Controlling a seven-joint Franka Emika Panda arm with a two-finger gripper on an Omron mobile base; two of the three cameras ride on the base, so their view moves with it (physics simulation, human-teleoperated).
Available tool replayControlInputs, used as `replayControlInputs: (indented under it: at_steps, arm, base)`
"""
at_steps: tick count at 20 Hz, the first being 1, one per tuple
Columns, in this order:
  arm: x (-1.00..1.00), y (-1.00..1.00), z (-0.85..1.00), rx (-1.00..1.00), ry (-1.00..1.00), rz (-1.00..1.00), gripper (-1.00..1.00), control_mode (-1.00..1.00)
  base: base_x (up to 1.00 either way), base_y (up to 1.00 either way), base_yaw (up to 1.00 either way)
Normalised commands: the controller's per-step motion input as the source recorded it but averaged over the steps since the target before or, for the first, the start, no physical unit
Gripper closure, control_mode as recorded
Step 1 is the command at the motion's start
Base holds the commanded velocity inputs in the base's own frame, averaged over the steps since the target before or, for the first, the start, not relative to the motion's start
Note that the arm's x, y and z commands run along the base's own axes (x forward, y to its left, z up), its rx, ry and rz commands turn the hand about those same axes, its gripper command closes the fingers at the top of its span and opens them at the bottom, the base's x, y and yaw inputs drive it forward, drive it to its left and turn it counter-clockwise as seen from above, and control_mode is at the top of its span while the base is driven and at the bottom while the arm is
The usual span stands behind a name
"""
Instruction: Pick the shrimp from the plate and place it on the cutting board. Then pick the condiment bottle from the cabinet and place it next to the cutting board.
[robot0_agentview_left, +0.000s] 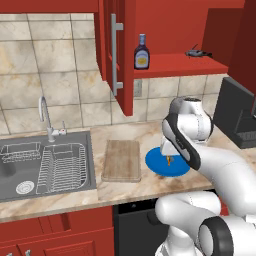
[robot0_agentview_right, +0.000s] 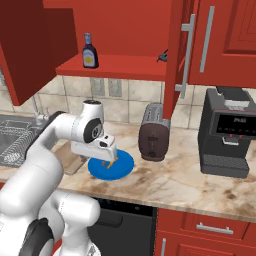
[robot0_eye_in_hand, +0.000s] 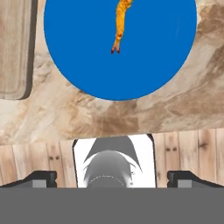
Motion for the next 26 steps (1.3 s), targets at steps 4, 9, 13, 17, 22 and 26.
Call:
replayControlInputs:
  at_steps: [4, 9, 13, 17, 22, 26]
  arm:
    - [0.22, -0.06, -0.12, 0.0, 0.0, -0.06, -1.0, -1.0]
    - [0.2, -0.09, -0.06, 0.0, 0.0, -0.03, -1.0, -1.0]
    - [0.22, -0.05, -0.08, 0.0, 0.0, 0.0, -1.0, -1.0]
    - [0.23, 0.0, -0.12, 0.0, 0.0, 0.0, -1.0, -1.0]
    - [0.27, 0.0, -0.15, 0.0, 0.0, 0.0, -1.0, -1.0]
    - [0.29, 0.0, -0.13, 0.0, 0.0, 0.0, -1.0, -1.0]
  base:
    - [0.0, 0.0, 0.0]
    - [0.0, 0.0, 0.0]
    - [0.0, 0.0, 0.0]
    - [0.0, 0.0, 0.0]
    - [0.0, 0.0, 0.0]
    - [0.0, 0.0, 0.0]
